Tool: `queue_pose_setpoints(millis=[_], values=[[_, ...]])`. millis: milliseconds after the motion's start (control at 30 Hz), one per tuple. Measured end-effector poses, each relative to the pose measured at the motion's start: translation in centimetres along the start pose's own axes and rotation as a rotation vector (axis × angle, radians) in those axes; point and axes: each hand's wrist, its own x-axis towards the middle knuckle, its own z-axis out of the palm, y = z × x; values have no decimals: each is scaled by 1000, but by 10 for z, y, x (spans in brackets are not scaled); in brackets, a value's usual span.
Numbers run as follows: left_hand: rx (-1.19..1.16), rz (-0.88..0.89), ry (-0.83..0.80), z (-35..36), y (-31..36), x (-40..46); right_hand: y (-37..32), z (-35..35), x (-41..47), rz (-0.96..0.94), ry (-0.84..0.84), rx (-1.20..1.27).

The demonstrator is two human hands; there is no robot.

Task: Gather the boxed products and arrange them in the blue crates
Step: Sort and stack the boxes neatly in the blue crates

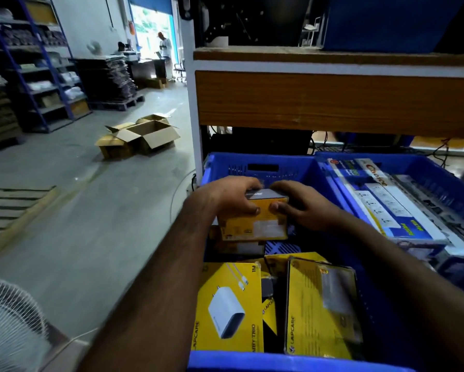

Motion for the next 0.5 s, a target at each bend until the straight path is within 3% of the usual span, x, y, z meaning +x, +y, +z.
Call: queue_pose_setpoints(millis=[133, 267, 400, 500], values=[[100, -55, 17, 6, -4, 1, -2, 13, 3, 26, 10, -71], [176, -145, -81, 14, -10, 1, -13, 8, -6, 68, -1, -123], [188, -157, -127, 17, -9, 2, -33, 13, -20, 150, -558, -89], [226, -162, -143, 17, -4, 2, -50, 28, -23, 131, -856, -82]])
